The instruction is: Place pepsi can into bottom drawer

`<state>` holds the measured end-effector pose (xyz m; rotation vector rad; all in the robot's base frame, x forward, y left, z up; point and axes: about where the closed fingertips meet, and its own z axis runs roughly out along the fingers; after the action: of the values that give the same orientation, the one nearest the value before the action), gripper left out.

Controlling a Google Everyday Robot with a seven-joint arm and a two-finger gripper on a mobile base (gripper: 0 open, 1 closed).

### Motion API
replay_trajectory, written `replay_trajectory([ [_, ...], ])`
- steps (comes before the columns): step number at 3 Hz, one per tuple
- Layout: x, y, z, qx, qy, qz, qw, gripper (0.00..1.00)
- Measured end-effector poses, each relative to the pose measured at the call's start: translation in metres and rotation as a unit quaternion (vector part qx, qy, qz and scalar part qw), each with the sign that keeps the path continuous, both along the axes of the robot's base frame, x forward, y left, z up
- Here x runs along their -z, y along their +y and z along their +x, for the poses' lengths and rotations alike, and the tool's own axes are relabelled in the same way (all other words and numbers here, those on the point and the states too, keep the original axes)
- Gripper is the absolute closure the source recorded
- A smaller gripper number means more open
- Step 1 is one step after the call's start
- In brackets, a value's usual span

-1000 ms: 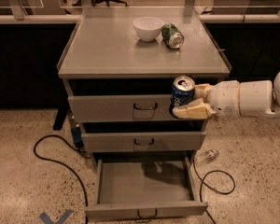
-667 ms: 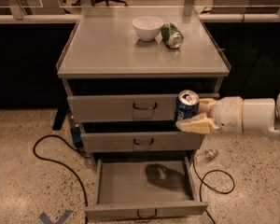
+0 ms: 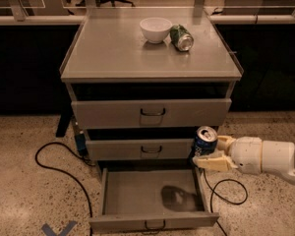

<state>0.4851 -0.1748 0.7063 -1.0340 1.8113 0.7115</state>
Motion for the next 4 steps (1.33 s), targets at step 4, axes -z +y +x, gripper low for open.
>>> replay_trajectory([
  [4,0.152,0.001,-0.016,-0.006,0.099,0.026,0.9948,1.0],
])
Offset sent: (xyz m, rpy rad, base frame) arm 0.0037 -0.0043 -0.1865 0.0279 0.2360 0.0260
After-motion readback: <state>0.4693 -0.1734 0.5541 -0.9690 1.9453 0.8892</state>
